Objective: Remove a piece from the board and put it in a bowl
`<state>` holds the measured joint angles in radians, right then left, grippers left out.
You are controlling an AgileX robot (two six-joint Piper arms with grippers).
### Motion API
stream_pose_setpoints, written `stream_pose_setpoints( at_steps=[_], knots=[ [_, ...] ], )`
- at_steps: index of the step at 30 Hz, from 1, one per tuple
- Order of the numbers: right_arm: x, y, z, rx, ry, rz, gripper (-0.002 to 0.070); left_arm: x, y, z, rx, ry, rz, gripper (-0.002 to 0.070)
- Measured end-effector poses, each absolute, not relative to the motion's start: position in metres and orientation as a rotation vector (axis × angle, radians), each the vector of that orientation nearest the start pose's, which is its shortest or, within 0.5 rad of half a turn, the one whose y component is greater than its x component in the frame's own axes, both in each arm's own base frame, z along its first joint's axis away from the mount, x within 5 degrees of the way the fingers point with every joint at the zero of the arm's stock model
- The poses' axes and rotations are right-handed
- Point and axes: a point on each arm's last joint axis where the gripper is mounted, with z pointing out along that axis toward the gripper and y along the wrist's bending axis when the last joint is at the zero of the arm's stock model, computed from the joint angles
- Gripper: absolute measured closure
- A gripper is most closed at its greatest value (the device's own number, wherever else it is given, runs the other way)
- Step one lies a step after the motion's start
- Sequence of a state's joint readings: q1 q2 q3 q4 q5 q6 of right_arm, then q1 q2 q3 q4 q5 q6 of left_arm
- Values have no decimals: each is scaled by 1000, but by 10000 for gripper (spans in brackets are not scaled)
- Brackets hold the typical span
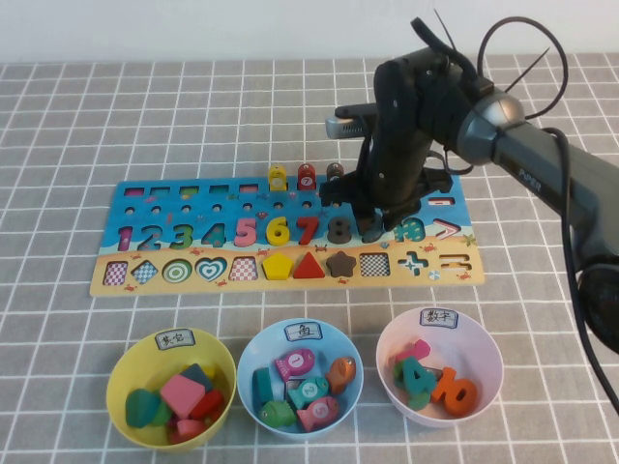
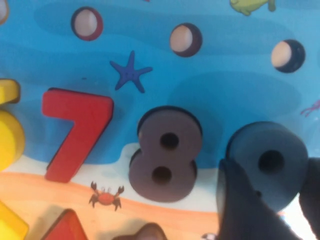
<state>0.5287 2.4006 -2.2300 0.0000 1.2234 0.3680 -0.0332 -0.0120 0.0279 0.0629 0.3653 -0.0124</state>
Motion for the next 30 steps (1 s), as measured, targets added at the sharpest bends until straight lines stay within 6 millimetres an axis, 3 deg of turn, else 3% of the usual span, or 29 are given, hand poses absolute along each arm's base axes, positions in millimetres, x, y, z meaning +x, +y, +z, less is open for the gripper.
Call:
stream_pose_setpoints(
  at_steps=[10,14,18,22,26,30],
  knots=[
    [438,253,230,-237,2821,168,449,53,0,172,59,1863,30,678],
    [427,253,247,-302,2793,151,449,53,0,172,59,1863,30,678],
    [400,253,258,-380,2807,99,449,53,0,172,59,1863,30,678],
    [361,244,280,-431,2743,131,449,53,0,172,59,1863,30,678],
    [318,226,291,-460,2646,202,450,53,0,172,59,1863,30,678],
    [278,201,287,-449,2627,247,450,53,0,172,59,1863,30,678]
  ],
)
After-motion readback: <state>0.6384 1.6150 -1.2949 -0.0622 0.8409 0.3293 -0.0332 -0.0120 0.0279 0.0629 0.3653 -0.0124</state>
